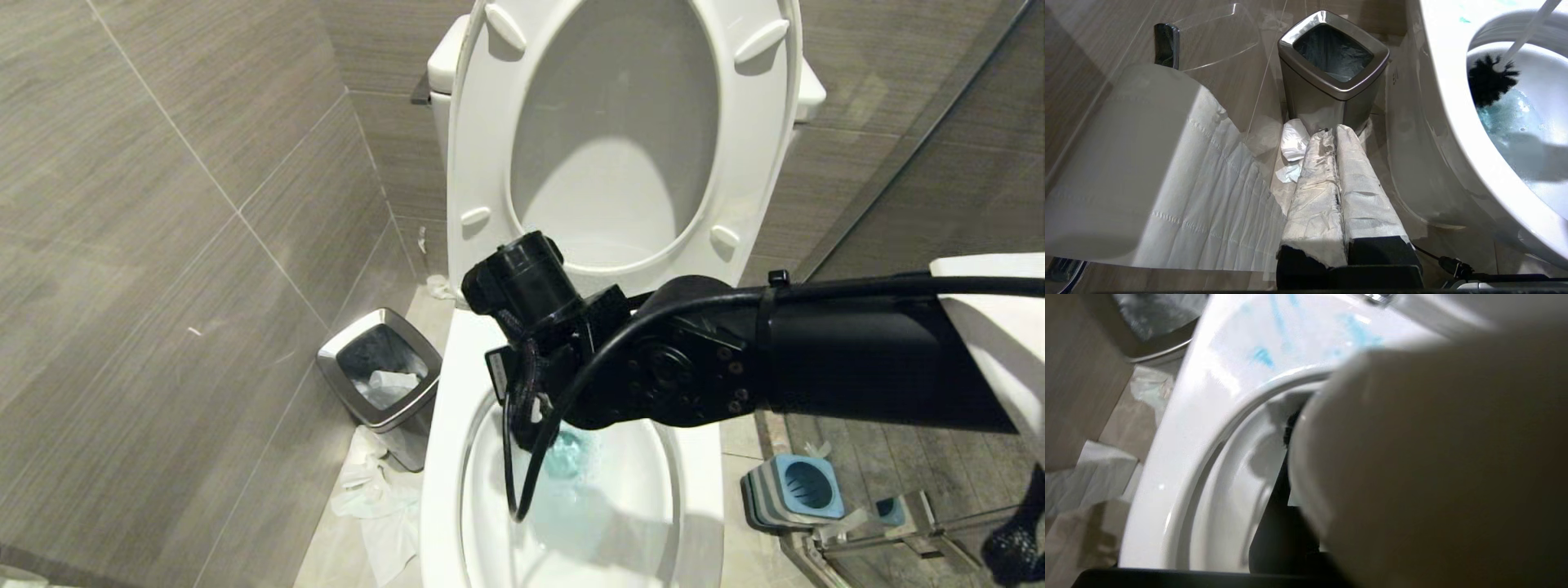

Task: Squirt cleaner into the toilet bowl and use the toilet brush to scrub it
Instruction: Scrub the toilet bowl

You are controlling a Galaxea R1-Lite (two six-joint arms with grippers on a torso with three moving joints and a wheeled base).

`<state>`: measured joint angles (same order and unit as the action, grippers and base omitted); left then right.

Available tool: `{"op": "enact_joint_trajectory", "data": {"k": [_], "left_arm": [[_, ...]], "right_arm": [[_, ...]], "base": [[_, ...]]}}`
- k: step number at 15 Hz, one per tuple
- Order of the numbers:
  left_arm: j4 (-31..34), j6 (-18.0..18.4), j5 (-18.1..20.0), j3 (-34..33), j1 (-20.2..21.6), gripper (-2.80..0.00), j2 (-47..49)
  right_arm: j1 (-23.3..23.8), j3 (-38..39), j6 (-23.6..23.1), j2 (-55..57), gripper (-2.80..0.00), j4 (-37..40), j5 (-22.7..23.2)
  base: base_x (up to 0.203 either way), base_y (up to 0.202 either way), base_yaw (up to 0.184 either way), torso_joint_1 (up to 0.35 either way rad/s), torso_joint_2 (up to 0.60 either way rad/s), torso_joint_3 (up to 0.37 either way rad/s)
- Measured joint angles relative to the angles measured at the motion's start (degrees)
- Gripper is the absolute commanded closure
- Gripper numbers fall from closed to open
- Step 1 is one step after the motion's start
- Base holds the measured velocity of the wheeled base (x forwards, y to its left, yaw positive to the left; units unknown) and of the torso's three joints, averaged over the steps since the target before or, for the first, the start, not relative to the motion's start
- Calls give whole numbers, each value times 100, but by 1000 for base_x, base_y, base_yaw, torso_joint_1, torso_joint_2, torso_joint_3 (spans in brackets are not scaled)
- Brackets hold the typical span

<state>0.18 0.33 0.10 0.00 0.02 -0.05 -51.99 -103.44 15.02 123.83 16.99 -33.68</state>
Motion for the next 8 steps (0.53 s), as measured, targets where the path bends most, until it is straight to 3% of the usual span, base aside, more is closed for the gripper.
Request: {"op": "enact_joint_trajectory", "data": {"k": [4, 8], "left_arm": [[-2, 2, 0, 0, 0, 0, 0], [-2, 2, -1, 0, 0, 0, 0]], "right_arm": [[355, 34, -149, -266, 0, 197, 35], [404, 706, -112, -1125, 0, 601, 199]], "base": [[0, 0, 0, 0, 0, 0], [0, 0, 0, 0, 0, 0]]}}
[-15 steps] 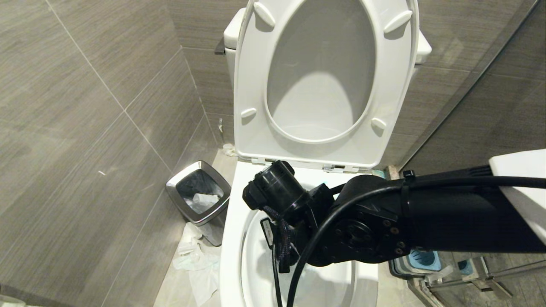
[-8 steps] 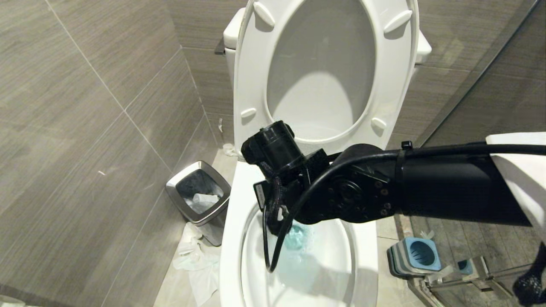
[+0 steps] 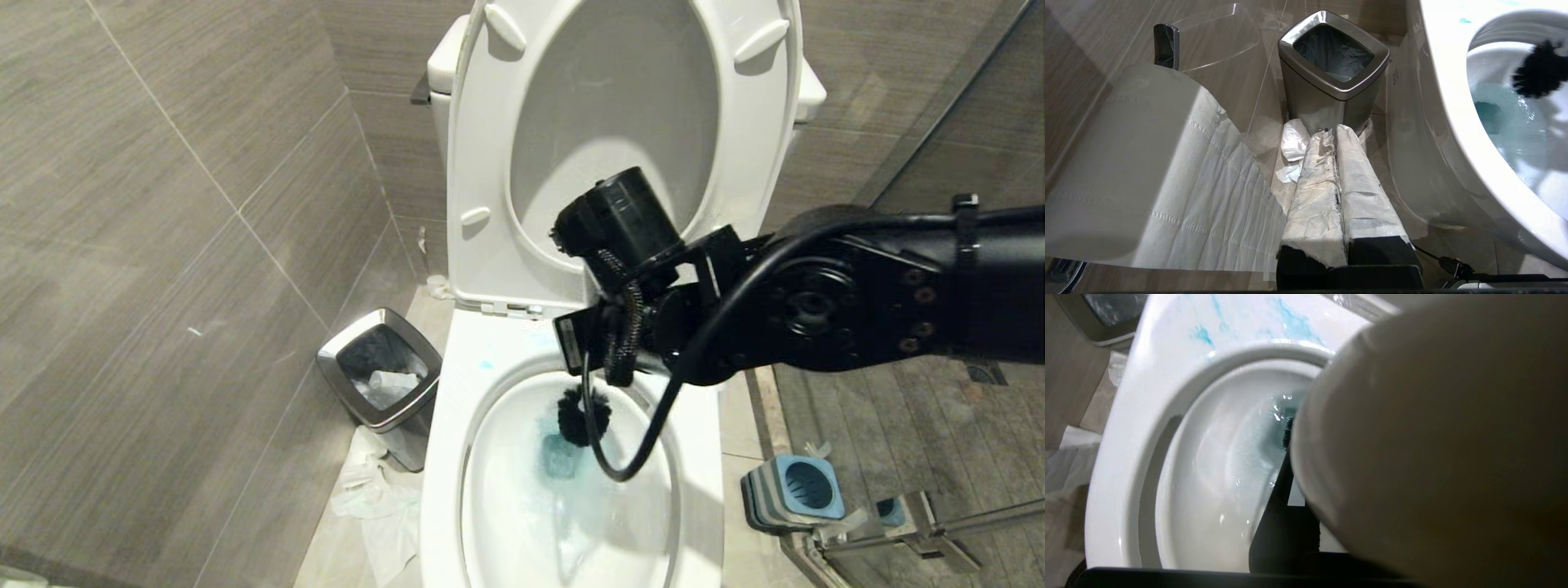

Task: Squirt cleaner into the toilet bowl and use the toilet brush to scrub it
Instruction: Scrub the toilet bowl, then put the toilet brush back

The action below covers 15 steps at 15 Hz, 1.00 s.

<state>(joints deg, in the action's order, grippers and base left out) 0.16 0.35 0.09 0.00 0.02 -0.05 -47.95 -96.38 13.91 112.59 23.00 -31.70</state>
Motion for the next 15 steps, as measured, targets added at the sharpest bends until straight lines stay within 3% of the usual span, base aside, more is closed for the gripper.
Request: {"op": "enact_joint_trajectory", "data": {"k": [4, 7, 11, 15], "left_arm": [[2, -1, -2, 0, 0, 0, 0], [2, -2, 1, 0, 0, 0, 0], [2, -2, -2, 0, -2, 0, 0], [2, -5, -2, 0, 0, 0, 0]], "right_arm": [[-258, 1107, 208, -952, 0, 48, 33], [-503, 1513, 422, -1607, 0, 48, 238], [-417, 1457, 436, -2181, 0, 104, 284], [291, 679, 406, -2406, 0, 612, 278]], "base": [[0, 0, 0, 0, 0, 0], [0, 0, 0, 0, 0, 0], [0, 0, 0, 0, 0, 0], [0, 0, 0, 0, 0, 0]]}}
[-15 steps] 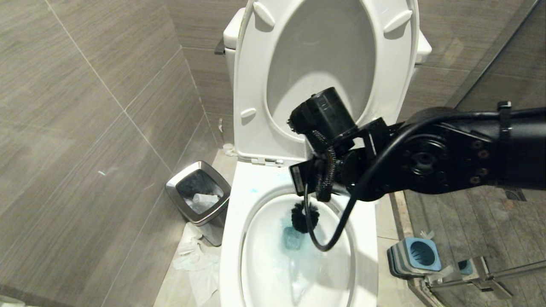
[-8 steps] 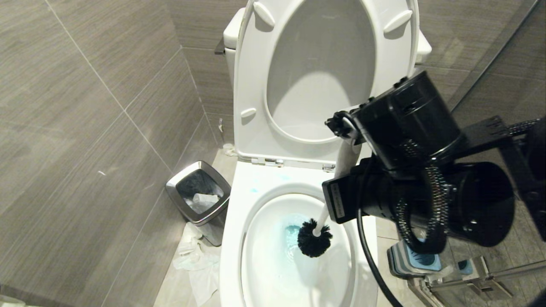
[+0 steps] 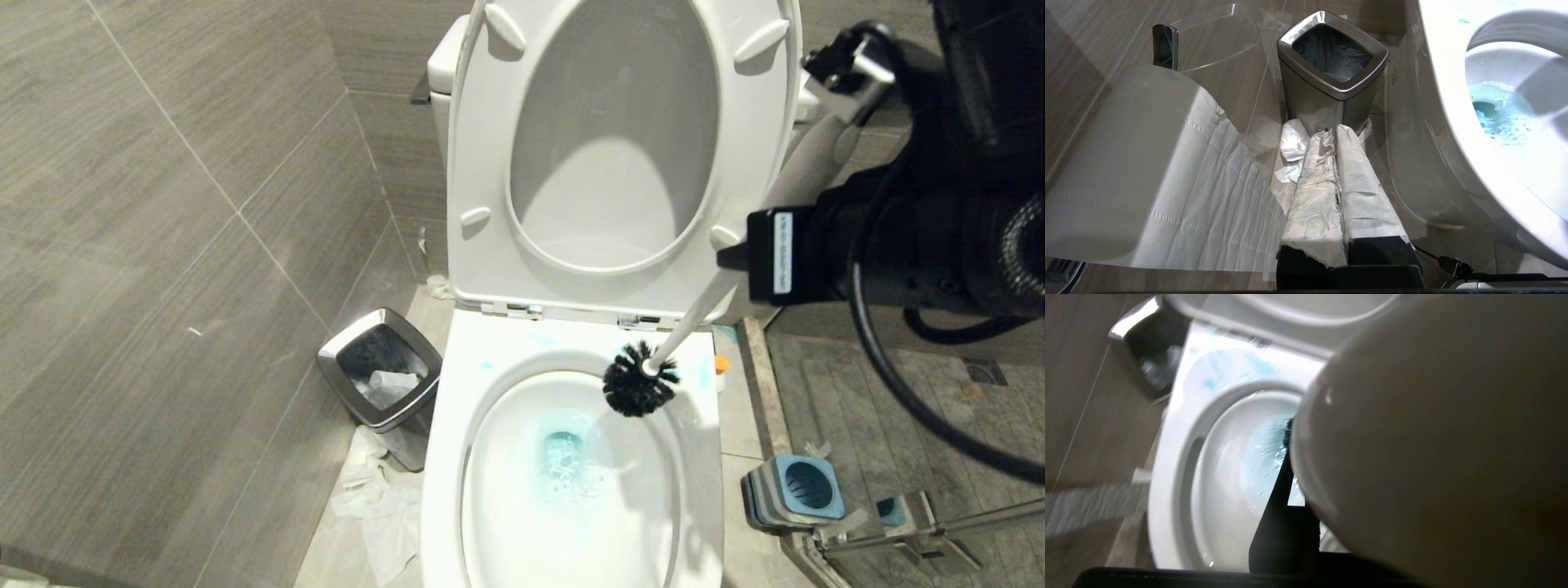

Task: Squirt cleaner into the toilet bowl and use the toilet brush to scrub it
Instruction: Put the toilet brush back

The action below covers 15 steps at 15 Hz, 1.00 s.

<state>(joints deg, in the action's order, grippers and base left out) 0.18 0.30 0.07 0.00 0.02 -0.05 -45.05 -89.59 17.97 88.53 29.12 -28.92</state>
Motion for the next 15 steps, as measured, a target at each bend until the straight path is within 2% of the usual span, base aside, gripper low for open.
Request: {"op": "enact_joint_trajectory", "data": {"k": [3, 7, 12, 15], "left_arm": [[-1, 4, -2, 0, -2, 0, 0], [-1, 5, -2, 0, -2, 0, 0], [0, 3, 2, 0, -2, 0, 0], [0, 4, 0, 0, 0, 0, 0]], "right_arm": [[708, -585, -124, -72, 0, 603, -3], [1718, -586, -322, -209, 0, 863, 85], [3206, -57, -618, -215, 0, 765, 452], [3846, 751, -957, -136, 0, -35, 836]], "base": [[0, 0, 0, 0, 0, 0], [0, 0, 0, 0, 0, 0], [0, 0, 0, 0, 0, 0], [0, 0, 0, 0, 0, 0]]}}
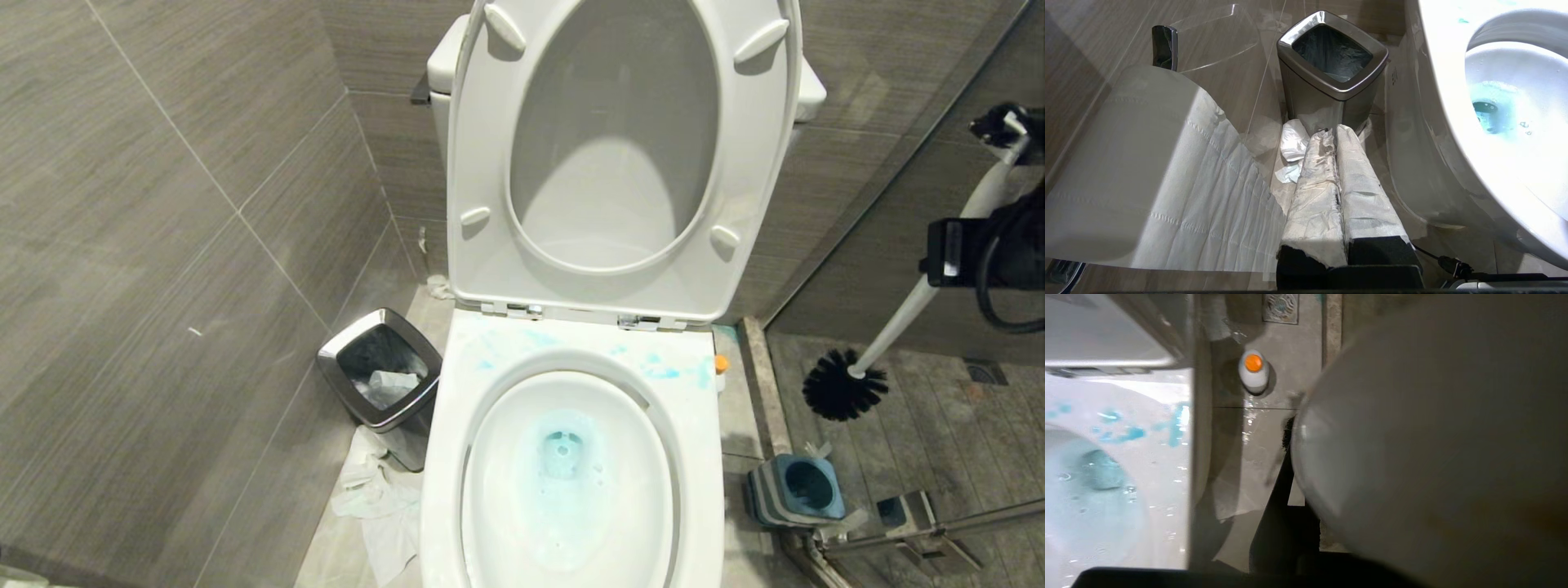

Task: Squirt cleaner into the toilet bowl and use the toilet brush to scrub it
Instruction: Put the toilet brush back

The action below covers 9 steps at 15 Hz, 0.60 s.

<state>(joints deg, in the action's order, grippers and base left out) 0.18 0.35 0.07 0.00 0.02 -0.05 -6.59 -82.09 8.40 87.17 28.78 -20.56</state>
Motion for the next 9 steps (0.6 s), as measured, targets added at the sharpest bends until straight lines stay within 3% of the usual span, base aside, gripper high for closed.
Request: {"op": "enact_joint_trajectory", "data": {"k": [4, 9], "left_arm": [[-1, 0, 2, 0, 0, 0, 0], [0, -2, 2, 0, 0, 0, 0]], "right_arm": [[649, 1762, -588, 39, 0, -1813, 587], [1448, 3712, -737, 359, 0, -4395, 1622]], "base": [[0, 0, 0, 0, 0, 0], [0, 0, 0, 0, 0, 0]]}}
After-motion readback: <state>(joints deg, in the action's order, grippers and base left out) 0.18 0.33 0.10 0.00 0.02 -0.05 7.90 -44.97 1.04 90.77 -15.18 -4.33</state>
